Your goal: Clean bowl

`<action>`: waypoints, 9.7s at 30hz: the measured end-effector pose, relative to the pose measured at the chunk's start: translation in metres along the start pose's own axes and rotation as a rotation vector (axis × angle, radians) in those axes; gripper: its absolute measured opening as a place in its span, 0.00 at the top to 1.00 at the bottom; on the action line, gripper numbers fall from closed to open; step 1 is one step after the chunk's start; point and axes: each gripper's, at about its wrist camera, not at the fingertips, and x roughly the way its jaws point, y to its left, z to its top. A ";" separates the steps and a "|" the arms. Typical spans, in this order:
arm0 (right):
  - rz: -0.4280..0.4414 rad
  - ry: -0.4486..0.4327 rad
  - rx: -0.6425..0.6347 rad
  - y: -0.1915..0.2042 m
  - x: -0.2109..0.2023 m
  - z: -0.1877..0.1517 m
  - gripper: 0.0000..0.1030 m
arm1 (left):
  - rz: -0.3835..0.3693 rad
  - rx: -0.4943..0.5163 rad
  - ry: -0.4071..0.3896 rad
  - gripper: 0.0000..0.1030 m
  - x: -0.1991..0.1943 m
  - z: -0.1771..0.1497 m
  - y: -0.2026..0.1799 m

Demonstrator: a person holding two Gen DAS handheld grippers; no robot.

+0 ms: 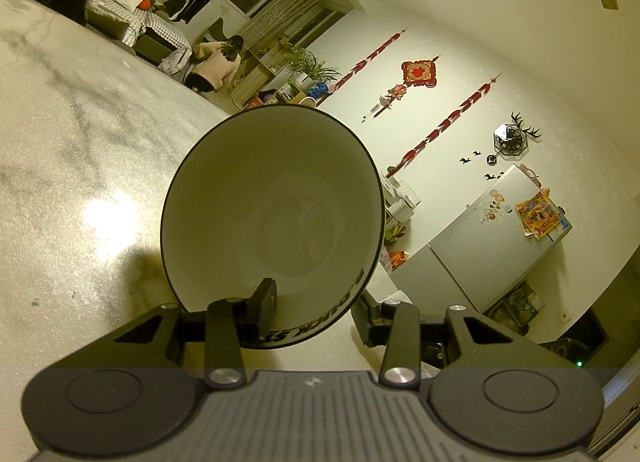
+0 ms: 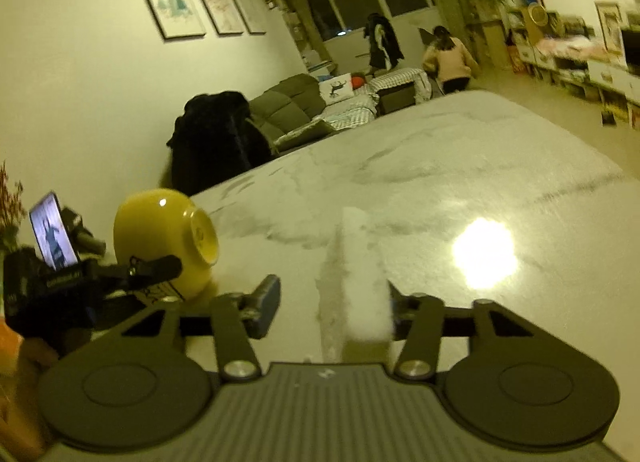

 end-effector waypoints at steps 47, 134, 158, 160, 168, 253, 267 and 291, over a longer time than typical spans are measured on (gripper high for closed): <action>0.390 0.012 -0.248 0.082 0.093 0.084 0.82 | -0.002 0.016 0.016 0.58 0.000 -0.002 -0.004; 0.525 -0.048 -0.287 0.091 0.080 0.074 0.76 | -0.021 0.016 0.033 0.54 0.007 0.006 0.014; 0.537 -0.213 -0.275 0.091 0.072 0.074 0.81 | -0.020 0.022 0.038 0.53 0.006 0.003 0.010; 0.542 -0.209 -0.288 0.092 0.072 0.072 0.81 | -0.020 0.022 0.038 0.53 0.006 0.003 0.009; 0.483 -0.175 -0.292 0.094 0.078 0.072 0.81 | -0.018 0.025 0.039 0.53 0.011 0.004 0.007; 0.485 -0.058 -0.247 0.088 0.091 0.074 0.81 | -0.030 -0.045 0.006 0.55 -0.002 0.014 0.011; 0.506 -0.049 -0.194 0.082 0.091 0.079 0.81 | 0.006 0.199 0.169 0.71 0.011 0.001 -0.009; 0.133 0.120 -0.346 0.061 0.115 0.097 0.81 | -0.055 0.214 0.177 0.61 0.008 -0.016 0.002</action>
